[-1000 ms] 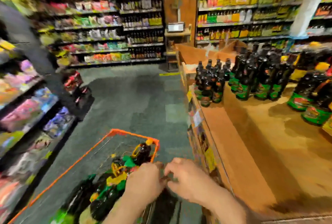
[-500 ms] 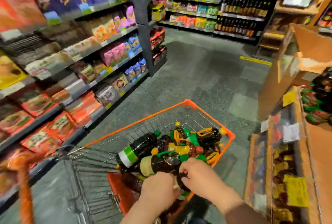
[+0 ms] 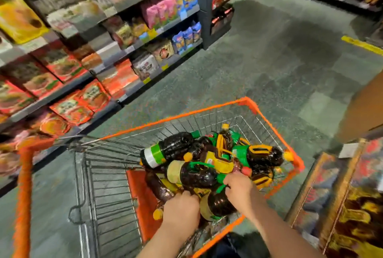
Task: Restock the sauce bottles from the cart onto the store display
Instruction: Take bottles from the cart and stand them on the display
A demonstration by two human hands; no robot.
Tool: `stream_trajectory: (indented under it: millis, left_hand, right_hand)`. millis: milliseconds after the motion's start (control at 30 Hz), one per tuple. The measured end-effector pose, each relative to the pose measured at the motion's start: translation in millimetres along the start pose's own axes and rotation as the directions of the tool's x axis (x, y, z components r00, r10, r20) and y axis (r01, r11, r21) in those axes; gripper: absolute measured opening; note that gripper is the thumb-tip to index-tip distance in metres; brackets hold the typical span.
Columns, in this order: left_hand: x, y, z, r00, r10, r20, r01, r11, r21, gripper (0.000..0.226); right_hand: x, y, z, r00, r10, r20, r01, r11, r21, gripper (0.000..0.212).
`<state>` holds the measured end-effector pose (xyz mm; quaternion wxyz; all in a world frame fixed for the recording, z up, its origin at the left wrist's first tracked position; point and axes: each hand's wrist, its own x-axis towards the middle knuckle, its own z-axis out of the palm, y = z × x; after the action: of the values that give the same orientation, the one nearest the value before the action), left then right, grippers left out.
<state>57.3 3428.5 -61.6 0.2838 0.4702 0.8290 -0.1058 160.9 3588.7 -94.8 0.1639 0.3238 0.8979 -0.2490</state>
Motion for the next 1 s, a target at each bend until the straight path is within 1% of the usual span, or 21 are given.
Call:
stream_trajectory:
  millis: [67,133,300,367,500,567,667,833,933,1000]
  left_hand:
    - [12.4,8.7,6.1,1.000,-0.002,0.026,0.002,1.000,-0.001,0.027]
    - [23.2,18.7,11.3,0.999,0.002,0.050,-0.002,1.000,-0.010,0.029]
    - [41.6,40.8,19.7,0.987,0.002,0.159,0.000,1.000,-0.017,0.031]
    - [46.4,43.9,21.5,0.984,-0.011,0.177,0.017,0.999,-0.034,0.029]
    - [54.1,43.7,24.8,0.983,-0.038,0.180,0.052,0.996,-0.071,0.028]
    - [56.8,42.1,25.0,0.984,-0.057,0.171,0.071,0.994,-0.080,0.028]
    - [58.8,40.0,23.7,0.982,-0.073,0.175,0.091,0.991,-0.098,0.025]
    - [57.9,39.9,23.4,0.983,-0.065,0.171,0.082,0.992,-0.094,0.027]
    - [57.0,39.9,21.9,0.989,-0.067,0.133,0.083,0.989,-0.123,0.027]
    - [56.0,38.3,21.2,0.991,-0.076,0.108,0.090,0.987,-0.136,0.032]
  right_hand:
    - [11.3,16.9,-5.5,0.999,0.021,-0.037,-0.019,0.998,0.053,0.025]
    - [24.2,32.6,-9.3,0.998,0.030,-0.048,-0.026,0.997,0.071,0.021]
    - [49.1,42.7,-13.6,0.999,-0.007,0.044,0.007,1.000,-0.006,0.019]
    - [56.7,41.9,-11.7,0.997,-0.019,0.080,0.022,0.999,-0.041,0.023]
    - [68.1,39.2,-0.2,0.963,-0.029,0.270,0.062,0.992,-0.114,0.047]
    - [71.1,36.9,6.4,0.947,-0.057,0.316,0.105,0.985,-0.137,0.051]
    - [74.1,31.3,14.5,0.944,-0.091,0.316,0.152,0.973,-0.173,0.045]
    - [79.5,19.6,17.6,0.956,-0.086,0.280,0.151,0.964,-0.218,0.039]
    - [77.9,12.5,16.3,0.962,-0.114,0.250,0.164,0.969,-0.187,0.038]
    - [74.2,4.5,16.3,0.967,-0.148,0.206,0.181,0.971,-0.154,0.040]
